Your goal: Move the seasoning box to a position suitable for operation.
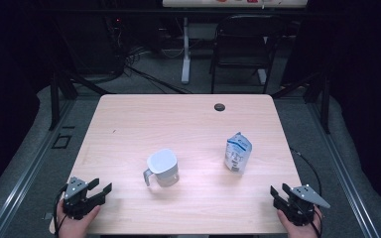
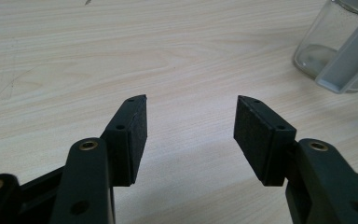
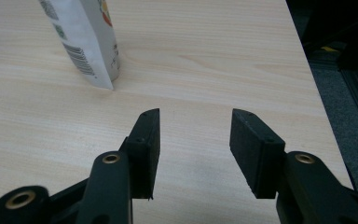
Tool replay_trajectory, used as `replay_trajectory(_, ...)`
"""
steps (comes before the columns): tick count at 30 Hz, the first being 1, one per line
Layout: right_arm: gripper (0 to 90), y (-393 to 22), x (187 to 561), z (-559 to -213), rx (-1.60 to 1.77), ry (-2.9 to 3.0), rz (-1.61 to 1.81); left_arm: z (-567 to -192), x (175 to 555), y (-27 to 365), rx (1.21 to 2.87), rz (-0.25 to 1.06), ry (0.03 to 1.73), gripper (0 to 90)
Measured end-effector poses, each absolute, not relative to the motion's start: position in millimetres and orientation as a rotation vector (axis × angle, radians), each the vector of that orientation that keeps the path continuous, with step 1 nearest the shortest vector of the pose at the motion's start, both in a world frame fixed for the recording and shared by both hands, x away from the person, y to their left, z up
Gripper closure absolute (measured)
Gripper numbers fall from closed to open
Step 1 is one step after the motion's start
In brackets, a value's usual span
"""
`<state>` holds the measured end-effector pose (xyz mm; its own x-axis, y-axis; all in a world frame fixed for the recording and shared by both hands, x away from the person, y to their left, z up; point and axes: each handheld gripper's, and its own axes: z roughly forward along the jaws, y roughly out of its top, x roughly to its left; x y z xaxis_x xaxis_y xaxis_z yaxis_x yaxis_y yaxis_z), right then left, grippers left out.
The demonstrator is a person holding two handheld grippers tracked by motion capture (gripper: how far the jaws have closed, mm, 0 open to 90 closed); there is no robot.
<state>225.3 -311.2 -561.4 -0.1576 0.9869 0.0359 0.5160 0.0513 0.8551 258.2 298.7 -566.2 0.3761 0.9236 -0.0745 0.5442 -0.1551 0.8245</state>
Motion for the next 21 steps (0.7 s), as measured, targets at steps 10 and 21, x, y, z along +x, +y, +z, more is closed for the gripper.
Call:
replay_trajectory(10,53.4,-312,223,-557,1.512,1.715,1.056,-562,254,292,1.804,0.583,1.270,44.9)
replay_trajectory(21,53.2,-306,223,-555,1.507,1.732,1.041,-558,246,281,1.820,0.562,1.228,44.9)
